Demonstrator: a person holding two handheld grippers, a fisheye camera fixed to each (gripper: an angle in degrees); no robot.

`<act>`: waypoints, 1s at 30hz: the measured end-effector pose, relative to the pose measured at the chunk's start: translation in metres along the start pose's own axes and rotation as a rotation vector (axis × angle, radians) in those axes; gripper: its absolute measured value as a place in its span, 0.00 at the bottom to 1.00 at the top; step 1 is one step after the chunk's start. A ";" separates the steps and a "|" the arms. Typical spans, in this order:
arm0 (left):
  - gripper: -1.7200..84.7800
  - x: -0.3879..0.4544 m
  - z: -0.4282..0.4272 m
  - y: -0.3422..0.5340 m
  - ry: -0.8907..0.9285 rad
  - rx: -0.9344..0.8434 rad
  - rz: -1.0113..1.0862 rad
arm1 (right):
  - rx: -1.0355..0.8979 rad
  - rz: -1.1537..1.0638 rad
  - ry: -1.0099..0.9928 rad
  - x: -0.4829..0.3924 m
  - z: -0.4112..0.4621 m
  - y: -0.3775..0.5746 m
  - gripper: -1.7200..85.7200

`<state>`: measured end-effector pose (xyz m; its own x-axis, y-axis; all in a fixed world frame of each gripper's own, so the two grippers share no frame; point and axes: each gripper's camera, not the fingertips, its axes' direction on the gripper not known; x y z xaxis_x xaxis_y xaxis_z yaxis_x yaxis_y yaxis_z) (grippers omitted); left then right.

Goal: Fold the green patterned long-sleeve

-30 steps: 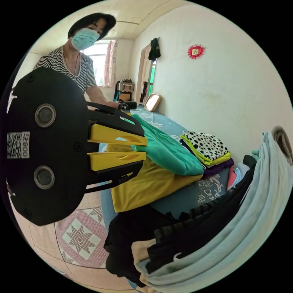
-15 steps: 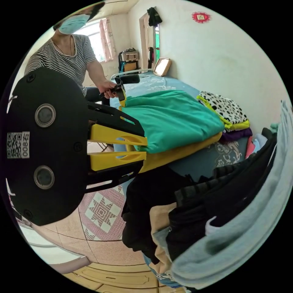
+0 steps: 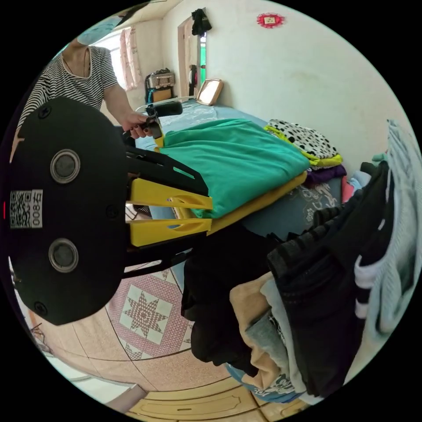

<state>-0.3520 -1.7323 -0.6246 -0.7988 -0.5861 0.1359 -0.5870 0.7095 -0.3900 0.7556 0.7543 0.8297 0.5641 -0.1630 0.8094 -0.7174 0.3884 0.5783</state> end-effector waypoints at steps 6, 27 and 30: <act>0.04 0.010 0.002 0.008 0.035 -0.024 0.015 | 0.255 -0.042 0.043 -0.032 -0.028 0.043 0.02; 0.02 0.072 0.006 0.005 -0.294 -0.056 0.193 | 0.160 -0.394 0.356 -0.184 0.150 0.122 0.02; 0.02 0.090 -0.009 0.018 -0.298 0.000 0.240 | 0.263 -0.418 0.276 -0.199 0.137 0.143 0.03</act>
<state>-0.4354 -1.7689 -0.6108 -0.8403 -0.4911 -0.2298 -0.3878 0.8406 -0.3783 0.4842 0.7179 0.7656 0.8828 0.0021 0.4698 -0.4678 0.0969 0.8785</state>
